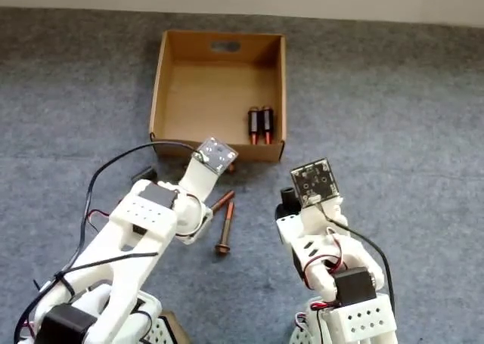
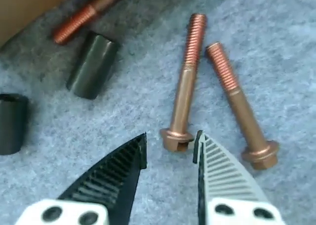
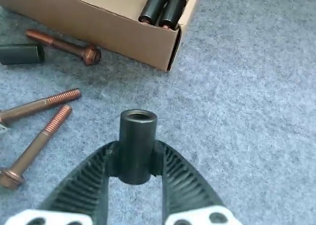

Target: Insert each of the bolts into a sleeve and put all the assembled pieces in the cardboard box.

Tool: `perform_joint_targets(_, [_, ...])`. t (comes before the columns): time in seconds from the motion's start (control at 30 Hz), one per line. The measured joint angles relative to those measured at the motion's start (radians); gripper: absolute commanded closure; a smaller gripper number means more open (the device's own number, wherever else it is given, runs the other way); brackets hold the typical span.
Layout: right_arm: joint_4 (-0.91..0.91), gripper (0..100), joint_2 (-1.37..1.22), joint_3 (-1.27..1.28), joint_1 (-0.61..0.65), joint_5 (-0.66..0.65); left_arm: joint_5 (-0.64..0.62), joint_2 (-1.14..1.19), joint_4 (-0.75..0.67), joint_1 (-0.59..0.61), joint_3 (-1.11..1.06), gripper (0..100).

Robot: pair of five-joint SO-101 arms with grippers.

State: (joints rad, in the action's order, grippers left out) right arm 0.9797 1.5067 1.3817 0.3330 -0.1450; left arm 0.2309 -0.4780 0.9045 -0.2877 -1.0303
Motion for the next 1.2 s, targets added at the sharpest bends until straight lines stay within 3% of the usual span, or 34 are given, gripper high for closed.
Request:
perform_joint_targets(0.6, [0.000, 99.2, 0.000, 0.000, 0.000, 0.000, 0.000, 0.011, -0.069, -0.014, 0.000, 83])
perform_joint_targets(0.93, [0.000, 99.2, 0.000, 0.000, 0.000, 0.000, 0.002, 0.224, -0.144, -0.017, 0.060, 83])
perform_joint_targets(1.0, [0.000, 99.2, 0.000, 0.000, 0.000, 0.000, 0.002, 0.229, -0.140, -0.017, 0.063, 85])
perform_joint_targets(1.13, [0.000, 99.2, 0.000, 0.000, 0.000, 0.000, 0.002, 0.233, -0.110, -0.023, 0.074, 100])
perform_joint_targets(1.2, [0.000, 99.2, 0.000, 0.000, 0.000, 0.000, 0.002, 0.233, -0.092, -0.025, 0.074, 98])
